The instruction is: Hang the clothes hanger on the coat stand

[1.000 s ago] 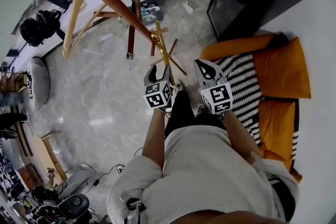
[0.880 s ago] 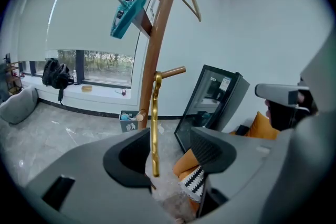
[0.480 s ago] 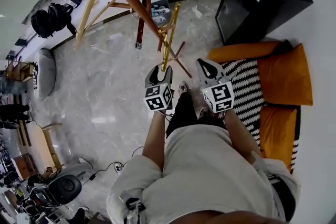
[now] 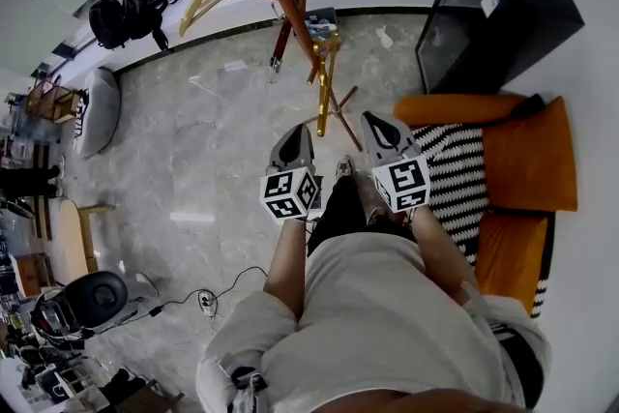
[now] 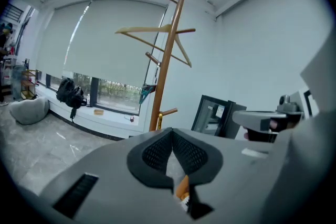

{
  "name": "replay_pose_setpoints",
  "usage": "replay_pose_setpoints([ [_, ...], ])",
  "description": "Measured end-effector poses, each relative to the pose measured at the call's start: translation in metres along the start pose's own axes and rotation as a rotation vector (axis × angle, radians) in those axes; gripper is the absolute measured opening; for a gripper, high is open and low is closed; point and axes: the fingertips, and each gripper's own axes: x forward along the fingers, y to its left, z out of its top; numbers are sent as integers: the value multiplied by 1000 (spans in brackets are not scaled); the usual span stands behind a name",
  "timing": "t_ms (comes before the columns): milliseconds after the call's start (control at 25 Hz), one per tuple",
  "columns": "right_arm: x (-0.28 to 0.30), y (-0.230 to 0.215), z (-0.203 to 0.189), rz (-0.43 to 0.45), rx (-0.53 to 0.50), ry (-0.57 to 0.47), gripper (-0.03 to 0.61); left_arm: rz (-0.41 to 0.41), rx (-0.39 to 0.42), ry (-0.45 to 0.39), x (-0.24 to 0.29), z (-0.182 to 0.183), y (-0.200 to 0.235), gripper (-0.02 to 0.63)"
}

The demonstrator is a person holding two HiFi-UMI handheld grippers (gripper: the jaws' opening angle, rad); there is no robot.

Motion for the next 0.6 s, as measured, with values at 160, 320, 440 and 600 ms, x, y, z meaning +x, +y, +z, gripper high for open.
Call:
replay_pose_setpoints([
  [160, -22, 24, 7, 19, -5, -35, 5, 39, 57, -43, -34, 10, -9, 9],
  [320, -40, 43, 17, 36, -25, -57, 5, 62, 87, -58, -63, 13, -16, 9],
  [440, -47, 47, 22, 37, -16, -72, 5, 58, 89, -61, -75, 15, -23, 9],
  [600, -53, 55, 23, 31, -19, -72, 5, 49, 117, -71, -91, 20, -30, 9],
])
